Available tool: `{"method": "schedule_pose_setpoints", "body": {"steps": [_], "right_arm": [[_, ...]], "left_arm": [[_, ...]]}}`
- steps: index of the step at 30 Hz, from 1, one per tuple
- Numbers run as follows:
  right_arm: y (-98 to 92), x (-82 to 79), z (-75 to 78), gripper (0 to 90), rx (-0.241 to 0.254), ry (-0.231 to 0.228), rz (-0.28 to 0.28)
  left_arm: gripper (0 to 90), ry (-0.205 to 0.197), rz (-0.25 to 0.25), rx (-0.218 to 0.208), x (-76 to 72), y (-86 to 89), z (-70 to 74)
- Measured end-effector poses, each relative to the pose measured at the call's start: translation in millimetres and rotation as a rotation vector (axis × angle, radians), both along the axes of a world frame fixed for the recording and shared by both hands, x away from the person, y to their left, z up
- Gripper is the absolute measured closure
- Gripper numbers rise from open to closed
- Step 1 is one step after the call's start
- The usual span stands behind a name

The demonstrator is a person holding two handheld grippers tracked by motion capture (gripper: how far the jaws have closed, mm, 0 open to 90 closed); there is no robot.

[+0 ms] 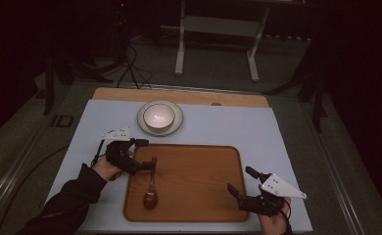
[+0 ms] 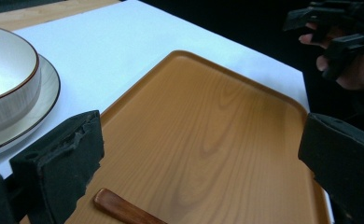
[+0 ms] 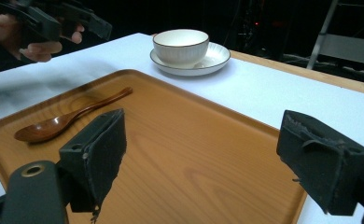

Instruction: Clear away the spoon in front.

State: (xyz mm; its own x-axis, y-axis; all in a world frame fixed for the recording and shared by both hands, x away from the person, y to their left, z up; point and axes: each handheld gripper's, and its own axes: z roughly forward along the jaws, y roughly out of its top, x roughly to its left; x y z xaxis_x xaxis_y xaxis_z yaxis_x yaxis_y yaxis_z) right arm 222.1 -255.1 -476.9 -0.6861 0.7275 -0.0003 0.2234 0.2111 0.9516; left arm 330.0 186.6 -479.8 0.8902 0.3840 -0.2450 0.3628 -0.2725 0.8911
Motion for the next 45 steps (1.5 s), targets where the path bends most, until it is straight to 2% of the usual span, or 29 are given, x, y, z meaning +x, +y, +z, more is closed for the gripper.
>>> {"method": "schedule_pose_setpoints", "body": {"steps": [2,3,7,10,12,15,23,28,34,36,45], "right_arm": [[0.1,0.2,0.0,15.7,0.003,0.003,0.001],[0.1,0.2,0.1,15.7,0.002,0.002,0.001],[0.1,-0.4,0.5,15.7,0.003,0.002,-0.003],[0.2,0.2,0.0,15.7,0.002,0.004,-0.002],[0.6,0.1,0.0,15.7,-0.002,0.002,-0.002],[0.8,-0.3,0.4,15.6,-0.006,-0.003,-0.001],[0.7,-0.5,0.7,15.6,-0.007,-0.006,-0.004],[0.8,-1.0,0.9,15.6,-0.01,-0.009,-0.004],[0.9,-1.0,0.9,15.6,-0.013,-0.01,-0.005],[1.1,-1.1,0.8,15.4,-0.014,-0.01,-0.005],[0.9,-1.5,1.1,15.4,-0.016,-0.011,-0.006]], "left_arm": [[0.1,-0.002,-0.001,-0.002,-0.8,1.0,1.5],[0.1,-0.006,0.002,-0.018,-3.4,3.6,5.1],[0.1,-0.033,0.018,-0.023,-11.4,8.8,13.6],[0.1,-0.036,0.013,-0.021,-17.7,12.3,17.4],[0.1,-0.054,0.012,-0.009,-23.1,14.3,19.1],[0.1,-0.054,0.012,-0.016,-27.7,16.8,20.2],[0.1,-0.068,0.01,-0.019,-51.7,24.8,23.2],[0.1,-0.062,0.01,-0.034,-62.9,27.9,17.9],[0.1,-0.068,0.013,-0.004,-73.4,27.2,4.8],[0.1,-0.079,0.018,-0.024,-76.1,27.5,1.7],[0.1,-0.082,0.021,-0.036,-82.9,23.4,-12.2]]}}
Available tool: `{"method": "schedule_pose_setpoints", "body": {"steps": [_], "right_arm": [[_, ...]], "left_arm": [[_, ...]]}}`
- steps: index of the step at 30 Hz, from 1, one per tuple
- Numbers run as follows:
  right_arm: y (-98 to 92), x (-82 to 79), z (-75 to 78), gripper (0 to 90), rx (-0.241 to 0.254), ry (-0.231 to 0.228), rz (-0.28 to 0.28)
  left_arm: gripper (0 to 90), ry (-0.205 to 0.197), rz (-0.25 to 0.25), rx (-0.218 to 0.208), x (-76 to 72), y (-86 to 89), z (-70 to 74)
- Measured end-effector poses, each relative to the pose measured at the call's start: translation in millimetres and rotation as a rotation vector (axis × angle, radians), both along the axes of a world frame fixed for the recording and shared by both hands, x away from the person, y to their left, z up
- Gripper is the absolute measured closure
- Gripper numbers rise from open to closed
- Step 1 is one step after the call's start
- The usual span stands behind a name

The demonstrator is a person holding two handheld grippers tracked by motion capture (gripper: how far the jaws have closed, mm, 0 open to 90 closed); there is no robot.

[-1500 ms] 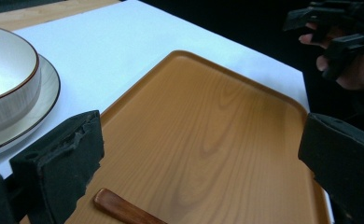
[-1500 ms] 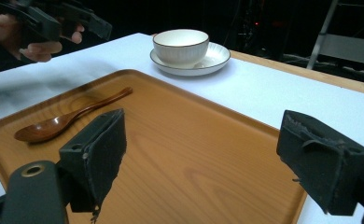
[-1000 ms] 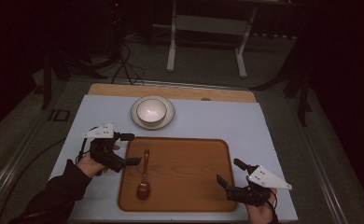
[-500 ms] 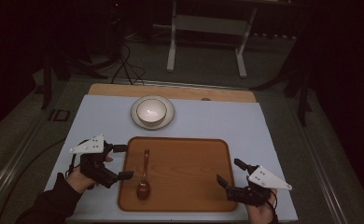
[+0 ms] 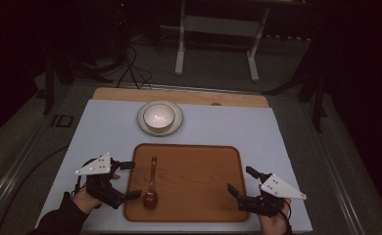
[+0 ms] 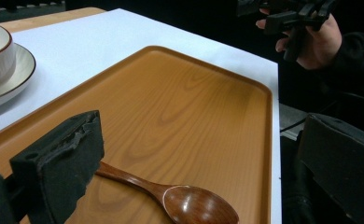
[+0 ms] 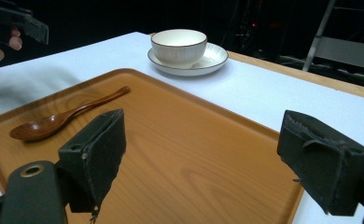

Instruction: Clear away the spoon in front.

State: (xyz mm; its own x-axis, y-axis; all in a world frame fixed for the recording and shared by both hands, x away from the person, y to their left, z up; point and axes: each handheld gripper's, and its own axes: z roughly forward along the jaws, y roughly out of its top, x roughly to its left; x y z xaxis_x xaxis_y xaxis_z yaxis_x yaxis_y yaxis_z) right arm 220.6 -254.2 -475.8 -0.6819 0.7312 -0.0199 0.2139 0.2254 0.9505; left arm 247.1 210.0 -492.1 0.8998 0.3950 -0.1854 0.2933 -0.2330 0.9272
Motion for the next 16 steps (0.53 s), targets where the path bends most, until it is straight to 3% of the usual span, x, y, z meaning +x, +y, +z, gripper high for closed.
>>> {"method": "schedule_pose_setpoints", "body": {"steps": [3,6,16], "right_arm": [[0.3,-0.1,-0.1,15.3,-0.006,0.002,0.01],[0.2,-0.1,0.0,15.3,-0.006,0.001,0.011],[-0.2,-0.6,0.1,15.4,-0.007,-0.001,0.009]], "left_arm": [[0.1,0.0,0.013,-0.008,-1.1,-1.0,-4.2],[0.1,0.007,0.006,0.011,-3.5,-4.0,-9.9],[0.1,-0.007,0.004,0.03,-5.1,-8.5,-13.2]]}}
